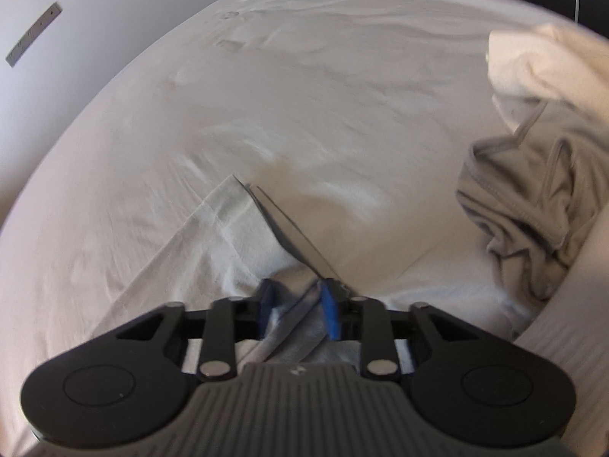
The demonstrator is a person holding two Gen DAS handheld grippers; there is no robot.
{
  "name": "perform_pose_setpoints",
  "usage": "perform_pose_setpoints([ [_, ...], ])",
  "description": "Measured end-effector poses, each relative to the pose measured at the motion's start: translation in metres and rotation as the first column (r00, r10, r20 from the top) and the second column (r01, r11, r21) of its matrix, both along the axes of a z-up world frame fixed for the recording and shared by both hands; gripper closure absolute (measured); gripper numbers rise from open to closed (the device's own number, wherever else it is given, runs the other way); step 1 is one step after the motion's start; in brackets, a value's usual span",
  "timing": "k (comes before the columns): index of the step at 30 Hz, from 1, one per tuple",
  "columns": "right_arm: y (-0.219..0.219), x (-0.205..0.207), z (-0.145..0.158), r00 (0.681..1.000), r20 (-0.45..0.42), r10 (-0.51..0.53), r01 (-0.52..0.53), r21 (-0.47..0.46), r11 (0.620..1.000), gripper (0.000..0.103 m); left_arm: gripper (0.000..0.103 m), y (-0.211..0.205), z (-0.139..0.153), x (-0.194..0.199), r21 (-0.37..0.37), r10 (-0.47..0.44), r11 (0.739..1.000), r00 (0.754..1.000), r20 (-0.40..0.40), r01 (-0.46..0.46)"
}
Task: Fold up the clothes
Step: 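Lay the folded trousers on the bed and open both tools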
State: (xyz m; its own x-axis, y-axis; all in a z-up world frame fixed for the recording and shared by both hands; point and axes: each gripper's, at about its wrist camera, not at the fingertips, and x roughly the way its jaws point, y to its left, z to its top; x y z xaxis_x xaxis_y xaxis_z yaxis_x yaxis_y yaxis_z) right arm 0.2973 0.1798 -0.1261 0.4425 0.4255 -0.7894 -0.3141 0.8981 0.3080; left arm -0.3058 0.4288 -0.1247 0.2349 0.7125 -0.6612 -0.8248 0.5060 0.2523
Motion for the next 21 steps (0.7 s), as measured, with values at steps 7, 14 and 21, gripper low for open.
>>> perform_pose_setpoints([
  [7,0.002,-0.019,0.022,0.983,0.183,0.018,-0.003,-0.080,0.997,0.095,0.046,0.000,0.002,-0.002,0.000,-0.001,1.000,1.000,0.010,0.001],
  [14,0.005,0.000,0.003,0.989,0.142,0.043,-0.023,-0.138,0.990,0.094,0.046,-0.001,0.003,-0.002,-0.004,-0.018,1.000,0.999,0.028,0.019],
  [21,0.004,-0.013,0.013,0.972,0.234,0.029,0.016,-0.187,0.982,0.073,0.046,-0.017,0.020,-0.001,0.014,-0.127,0.992,0.984,0.125,0.126],
])
